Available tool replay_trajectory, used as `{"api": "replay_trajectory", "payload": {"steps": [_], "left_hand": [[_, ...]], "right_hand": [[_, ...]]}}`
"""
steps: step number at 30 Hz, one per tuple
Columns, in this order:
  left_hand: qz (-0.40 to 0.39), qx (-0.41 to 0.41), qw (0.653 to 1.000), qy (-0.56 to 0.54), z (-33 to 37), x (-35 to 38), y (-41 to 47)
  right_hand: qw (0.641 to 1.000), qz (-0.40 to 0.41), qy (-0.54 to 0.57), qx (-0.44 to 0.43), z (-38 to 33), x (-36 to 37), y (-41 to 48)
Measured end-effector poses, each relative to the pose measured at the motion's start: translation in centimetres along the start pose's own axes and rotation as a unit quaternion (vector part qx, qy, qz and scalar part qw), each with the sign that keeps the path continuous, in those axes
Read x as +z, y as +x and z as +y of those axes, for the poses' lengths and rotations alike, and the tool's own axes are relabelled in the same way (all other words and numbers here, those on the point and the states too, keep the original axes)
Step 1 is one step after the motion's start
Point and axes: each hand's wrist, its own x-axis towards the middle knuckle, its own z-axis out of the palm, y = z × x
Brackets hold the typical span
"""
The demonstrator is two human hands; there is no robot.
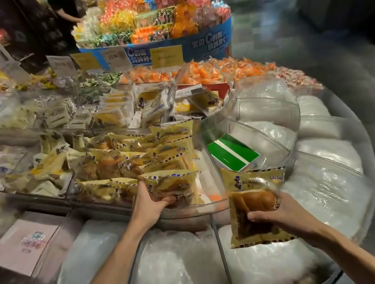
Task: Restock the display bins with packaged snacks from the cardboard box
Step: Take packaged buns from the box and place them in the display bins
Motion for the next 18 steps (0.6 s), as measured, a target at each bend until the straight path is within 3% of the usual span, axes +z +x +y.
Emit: {"api": "replay_trajectory", "payload": {"steps": [4, 12, 15, 16, 18], "left_hand": [[-0.017, -0.037, 0.999, 0.036, -0.7, -0.5, 0.7], [-0.049, 0.001, 0.997, 0.052, -1.3, -0.5, 1.3], [0.014, 0.129, 0.991, 0.045, -1.0, -1.2, 1.1], [0.060, 0.199, 0.973, 0.096, -1.0, -1.6, 1.2], [0.115, 0.370, 0.883, 0.265, -1.2, -1.8, 1.6]], "right_hand": [[1.000, -0.001, -0.010, -0.003, -1.3, 1.6, 0.7], [1.000, 0.021, -0.006, -0.010, -3.0, 4.0, 2.0], [1.000, 0.023, -0.009, -0.010, -3.2, 4.6, 2.2], [1.000, 0.024, -0.006, -0.011, -3.2, 4.7, 2.3], [0.999, 0.033, -0.002, -0.008, -3.2, 4.7, 2.3]]}}
